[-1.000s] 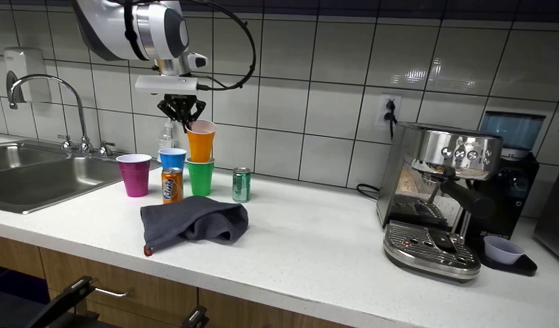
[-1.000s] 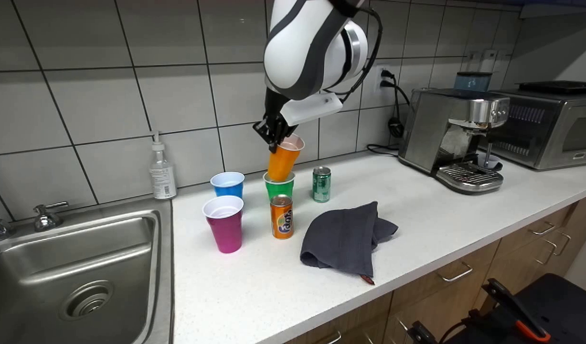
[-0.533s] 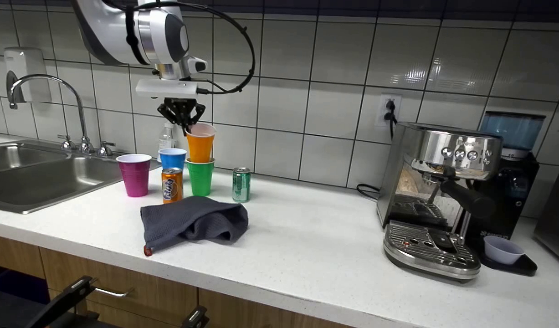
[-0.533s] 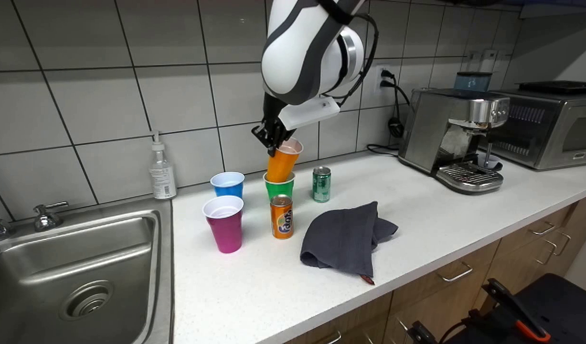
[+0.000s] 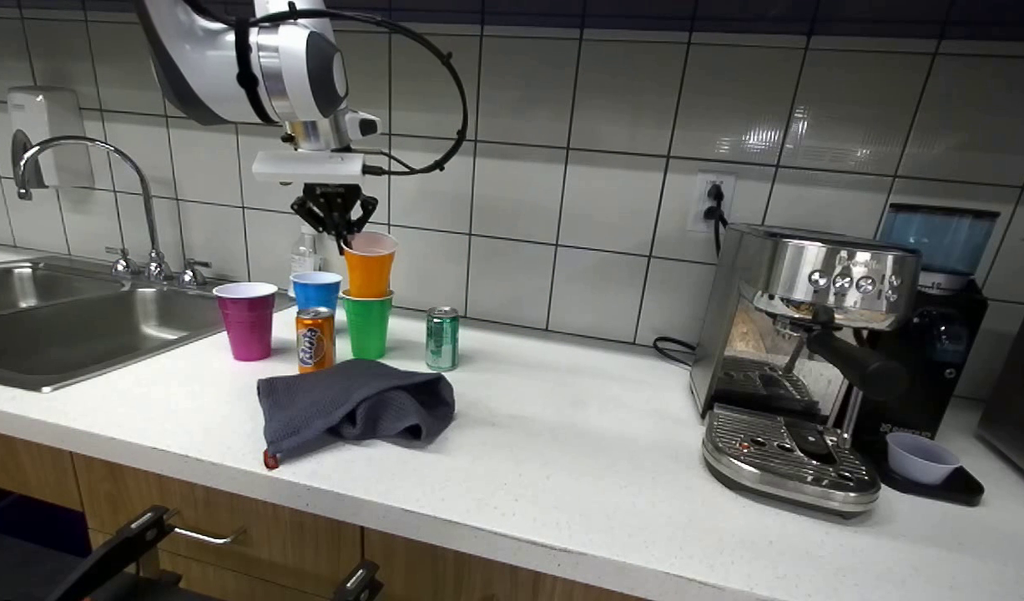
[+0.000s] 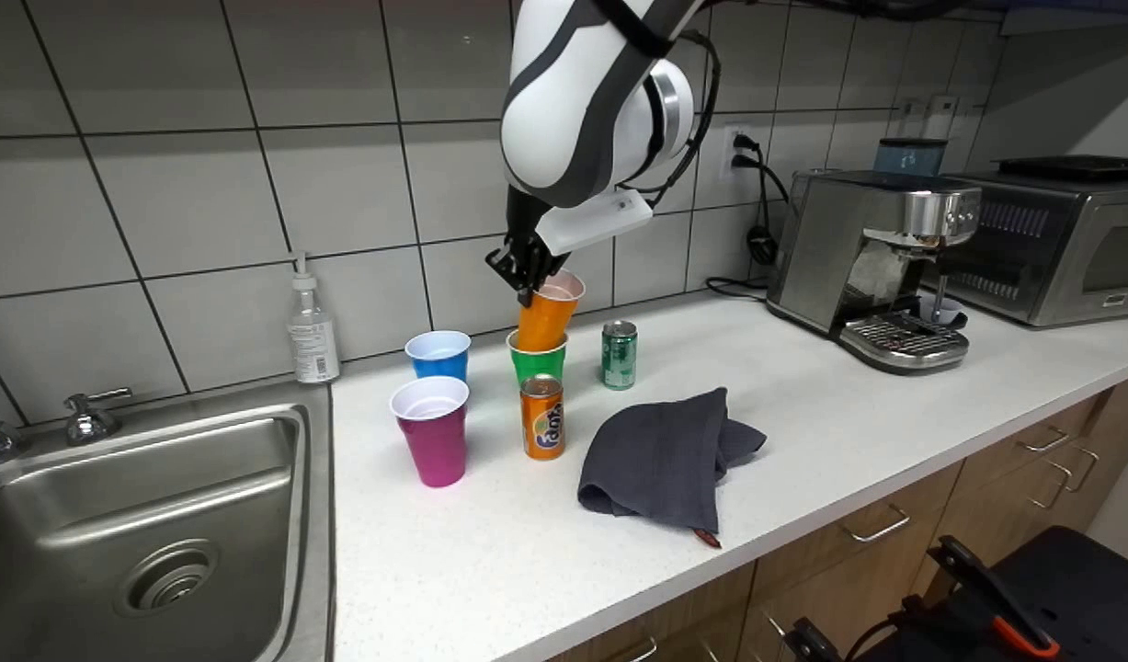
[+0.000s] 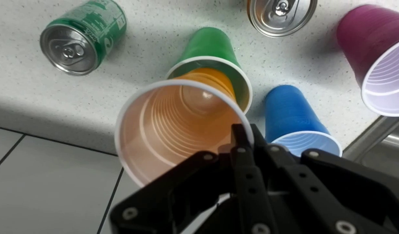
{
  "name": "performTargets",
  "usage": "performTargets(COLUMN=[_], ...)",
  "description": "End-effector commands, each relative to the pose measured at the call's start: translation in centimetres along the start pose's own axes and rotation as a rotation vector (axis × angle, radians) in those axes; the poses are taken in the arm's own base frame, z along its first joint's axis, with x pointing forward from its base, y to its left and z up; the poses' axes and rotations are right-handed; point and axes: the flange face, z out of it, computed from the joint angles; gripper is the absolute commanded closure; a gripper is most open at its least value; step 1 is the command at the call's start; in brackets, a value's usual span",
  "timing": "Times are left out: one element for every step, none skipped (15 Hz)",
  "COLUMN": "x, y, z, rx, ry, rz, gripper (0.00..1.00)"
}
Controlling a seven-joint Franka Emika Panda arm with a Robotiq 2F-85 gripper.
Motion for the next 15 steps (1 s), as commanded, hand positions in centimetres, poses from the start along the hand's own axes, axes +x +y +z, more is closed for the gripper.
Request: performTargets(x=[0.89,0.93,0.96,0.99,1.01,1.03,1.06,1.07,1.09,1.09,1.08,1.07,1.05,1.04,1.03], y=[-0.18,-0.29,-0.4,-0.53,-0.64,-0.76,-0.86,-0.95,-1.0,-1.02,-1.02,-1.02,-1.01,-1.0,-0.98], z=[-0.28,-0.29,-0.33,-0.35,-0.37,-0.39,-0.38,-0.34,-0.26,-0.16,-0.03,0.09,0.18,0.27,0.36], rx=[-0.029,-0.032,-0.033,-0.033,-0.032,-0.032,-0.032,-0.032,-0.034,-0.035,-0.036,-0.038,-0.039,-0.04,-0.042], ry=[-0.033,-0.042,-0.05,-0.056,-0.062,-0.068,-0.072,-0.075,-0.078,-0.082,-0.086,-0.091,-0.094,-0.097,-0.1], rz=[-0.007,-0.008,-0.011,-0.012,-0.013,-0.015,-0.016,-0.018,-0.018,-0.019,-0.016,-0.014,-0.013,-0.012,-0.011], gripper=[0.99,0.99,0.99,0.99,0.99,0.99,0.99,0.99,0.99,0.99,0.99,0.99,0.99,0.99,0.7])
